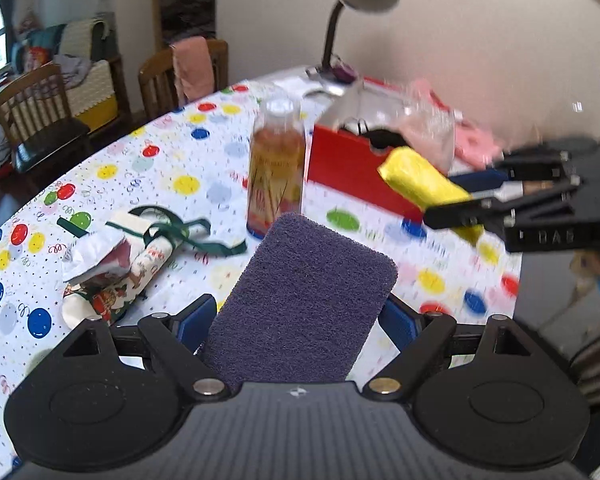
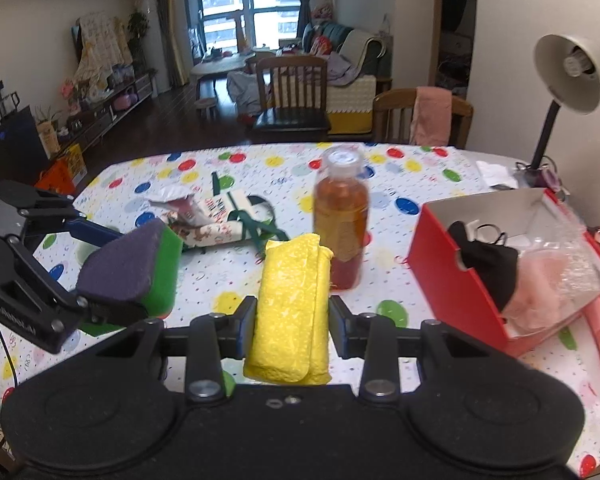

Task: Organize soft objects
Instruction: 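Carry the sponge and yellow cloth with both grippers into the red box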

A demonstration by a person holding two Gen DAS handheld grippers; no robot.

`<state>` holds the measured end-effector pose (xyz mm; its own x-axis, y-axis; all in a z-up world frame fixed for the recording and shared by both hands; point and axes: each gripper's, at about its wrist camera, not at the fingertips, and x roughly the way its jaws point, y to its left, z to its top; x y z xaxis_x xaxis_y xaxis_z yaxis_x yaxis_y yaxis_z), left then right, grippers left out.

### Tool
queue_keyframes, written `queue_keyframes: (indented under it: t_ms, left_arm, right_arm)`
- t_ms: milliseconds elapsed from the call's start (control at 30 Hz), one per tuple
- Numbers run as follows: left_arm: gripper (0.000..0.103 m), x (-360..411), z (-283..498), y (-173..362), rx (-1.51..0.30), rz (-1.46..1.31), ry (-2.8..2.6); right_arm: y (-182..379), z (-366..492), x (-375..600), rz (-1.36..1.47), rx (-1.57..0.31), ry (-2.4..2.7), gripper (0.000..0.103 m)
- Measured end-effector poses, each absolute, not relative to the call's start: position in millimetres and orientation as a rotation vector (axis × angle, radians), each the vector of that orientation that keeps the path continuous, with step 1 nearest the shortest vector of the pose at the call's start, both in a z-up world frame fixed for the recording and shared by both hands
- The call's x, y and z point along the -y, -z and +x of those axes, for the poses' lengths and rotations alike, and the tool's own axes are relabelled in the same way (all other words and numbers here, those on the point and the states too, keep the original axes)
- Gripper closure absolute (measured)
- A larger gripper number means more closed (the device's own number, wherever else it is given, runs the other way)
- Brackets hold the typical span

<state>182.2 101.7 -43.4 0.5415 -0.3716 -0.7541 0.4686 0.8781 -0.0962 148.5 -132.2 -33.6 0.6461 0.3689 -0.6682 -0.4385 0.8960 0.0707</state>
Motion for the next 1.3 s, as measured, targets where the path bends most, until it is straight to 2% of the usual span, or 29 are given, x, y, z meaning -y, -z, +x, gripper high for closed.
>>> queue_keyframes:
  t_ms: [300, 833, 1100, 1300]
  left_arm:
    - [0.015, -45.9, 214.0, 25.8, -0.872, -0.054, 0.465]
    - [0.015, 72.5, 317.3, 19.9, -0.923, -0.108, 0.39]
    - [0.015, 120.2, 378.1, 26.4, -0.926, -0.076, 0.346]
    - [0.015, 143.9, 421.8, 52.9, -0.999, -0.086, 0.317]
  right_arm:
    - [22.1, 166.8, 190.5, -0.078, -0.704, -0.439, 0.067]
    - [43.5, 242.9, 290.7, -0.043, -0.732, -0.369, 0.067]
    - [65.3, 284.1, 323.0, -0.022, -0.766, -0.305, 0.067]
    - [79.6, 300.3, 327.6, 0.003, -0.794, -0.31, 0.067]
